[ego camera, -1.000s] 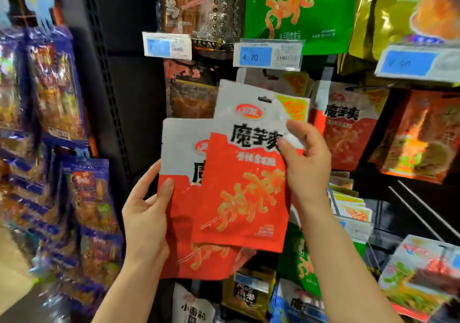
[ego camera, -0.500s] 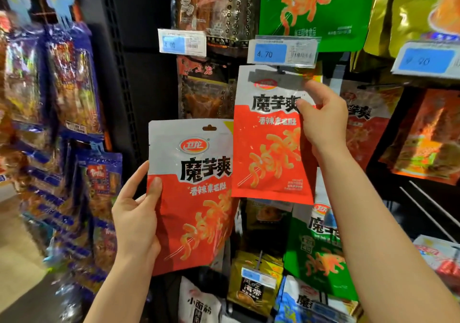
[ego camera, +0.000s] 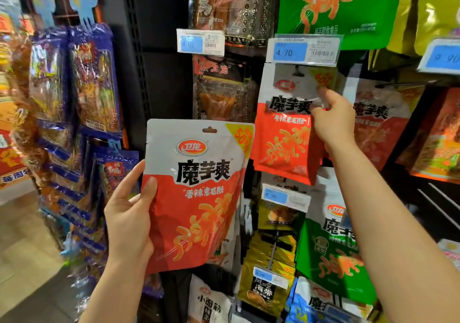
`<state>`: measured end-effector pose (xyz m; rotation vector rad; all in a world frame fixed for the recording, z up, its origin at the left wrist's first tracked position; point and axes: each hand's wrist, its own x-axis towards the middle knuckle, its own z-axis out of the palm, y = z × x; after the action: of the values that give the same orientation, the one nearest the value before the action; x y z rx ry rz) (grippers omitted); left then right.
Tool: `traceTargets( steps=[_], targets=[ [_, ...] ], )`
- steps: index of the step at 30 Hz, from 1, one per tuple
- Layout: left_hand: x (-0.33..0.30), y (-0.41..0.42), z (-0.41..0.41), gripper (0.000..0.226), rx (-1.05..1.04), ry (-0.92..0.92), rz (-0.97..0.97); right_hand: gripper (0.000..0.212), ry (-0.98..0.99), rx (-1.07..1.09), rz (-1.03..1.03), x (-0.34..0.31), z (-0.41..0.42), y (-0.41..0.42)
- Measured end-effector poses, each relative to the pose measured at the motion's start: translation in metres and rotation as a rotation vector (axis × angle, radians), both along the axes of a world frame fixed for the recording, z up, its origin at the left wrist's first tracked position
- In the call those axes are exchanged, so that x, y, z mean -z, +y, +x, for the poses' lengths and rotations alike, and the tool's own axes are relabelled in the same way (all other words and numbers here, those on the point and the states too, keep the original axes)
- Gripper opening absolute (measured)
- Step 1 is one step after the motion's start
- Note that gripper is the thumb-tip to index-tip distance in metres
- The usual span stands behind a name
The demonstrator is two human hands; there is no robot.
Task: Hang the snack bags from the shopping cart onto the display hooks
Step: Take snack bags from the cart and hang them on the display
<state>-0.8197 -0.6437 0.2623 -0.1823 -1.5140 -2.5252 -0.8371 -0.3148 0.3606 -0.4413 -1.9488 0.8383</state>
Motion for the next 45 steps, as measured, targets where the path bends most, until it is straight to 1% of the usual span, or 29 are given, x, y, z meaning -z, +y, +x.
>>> traceTargets(
  steps=[2, 5, 8, 10, 12, 14, 15, 16, 18, 20, 23, 25, 27, 30, 33, 36, 38, 41, 42, 43, 45],
  targets=[
    [-0.001, -0.005, 0.0, 0.034, 0.013, 0.008, -0.008, 0.048, -0.082, -0.018, 0.004, 0.002, -0.004, 0.002],
    [-0.003, -0.001, -0.001, 0.035, 0.066, 0.01, -0.02, 0.061, -0.156, -0.089, -0.035, 0.007, 0.0, -0.002],
    [-0.003, 0.017, -0.001, 0.034, 0.155, -0.015, 0.018, 0.064, -0.093, -0.121, -0.033, 0.021, 0.021, -0.011],
    [-0.001, 0.036, -0.002, 0.034, 0.225, -0.053, 0.066, 0.066, -0.037, -0.237, -0.132, 0.033, 0.045, -0.016],
    [0.0, 0.061, -0.001, 0.035, 0.295, -0.09, 0.113, 0.072, -0.024, -0.443, -0.279, 0.041, 0.075, -0.02],
    [0.001, 0.091, 0.004, 0.032, 0.381, -0.126, 0.132, 0.079, -0.051, -0.576, -0.345, 0.052, 0.104, -0.019],
    [0.002, 0.107, 0.007, 0.029, 0.426, -0.134, 0.134, 0.084, -0.047, -0.596, -0.352, 0.061, 0.117, -0.017],
    [0.002, 0.122, 0.011, 0.028, 0.462, -0.134, 0.141, 0.089, -0.027, -0.577, -0.36, 0.07, 0.128, -0.015],
    [0.004, 0.151, 0.019, 0.03, 0.496, -0.127, 0.139, 0.094, 0.06, -0.473, -0.402, 0.088, 0.149, -0.007],
    [0.006, 0.178, 0.029, 0.032, 0.525, -0.124, 0.12, 0.096, 0.157, -0.401, -0.471, 0.1, 0.169, 0.005],
    [0.009, 0.214, 0.044, 0.031, 0.579, -0.103, 0.097, 0.095, 0.27, -0.321, -0.542, 0.1, 0.197, 0.028],
    [0.008, 0.235, 0.055, 0.031, 0.596, -0.073, 0.082, 0.09, 0.314, -0.261, -0.56, 0.095, 0.211, 0.044],
    [0.007, 0.25, 0.065, 0.035, 0.616, -0.034, 0.081, 0.081, 0.353, -0.233, -0.588, 0.091, 0.221, 0.057],
    [0.008, 0.26, 0.074, 0.045, 0.643, 0.081, 0.053, 0.069, 0.408, -0.224, -0.62, 0.084, 0.225, 0.072],
    [0.014, 0.26, 0.074, 0.048, 0.521, 0.268, -0.08, 0.064, 0.429, -0.269, -0.607, 0.073, 0.22, 0.084],
    [0.024, 0.251, 0.067, 0.037, 0.318, 0.378, -0.264, 0.059, 0.463, -0.367, -0.59, 0.06, 0.213, 0.091],
    [0.041, 0.244, 0.055, 0.038, 0.179, 0.423, -0.479, 0.059, 0.478, -0.426, -0.569, 0.052, 0.208, 0.096],
    [0.083, 0.235, 0.027, 0.056, -0.015, 0.494, -0.998, 0.06, 0.502, -0.469, -0.57, 0.043, 0.2, 0.104],
    [0.097, 0.234, 0.02, 0.06, -0.048, 0.527, -1.116, 0.06, 0.52, -0.471, -0.579, 0.04, 0.197, 0.106],
    [0.106, 0.234, 0.016, 0.062, -0.063, 0.562, -1.193, 0.059, 0.541, -0.474, -0.589, 0.038, 0.194, 0.108],
    [0.109, 0.235, 0.013, 0.061, -0.063, 0.588, -1.233, 0.055, 0.562, -0.485, -0.597, 0.033, 0.187, 0.113]
  ],
)
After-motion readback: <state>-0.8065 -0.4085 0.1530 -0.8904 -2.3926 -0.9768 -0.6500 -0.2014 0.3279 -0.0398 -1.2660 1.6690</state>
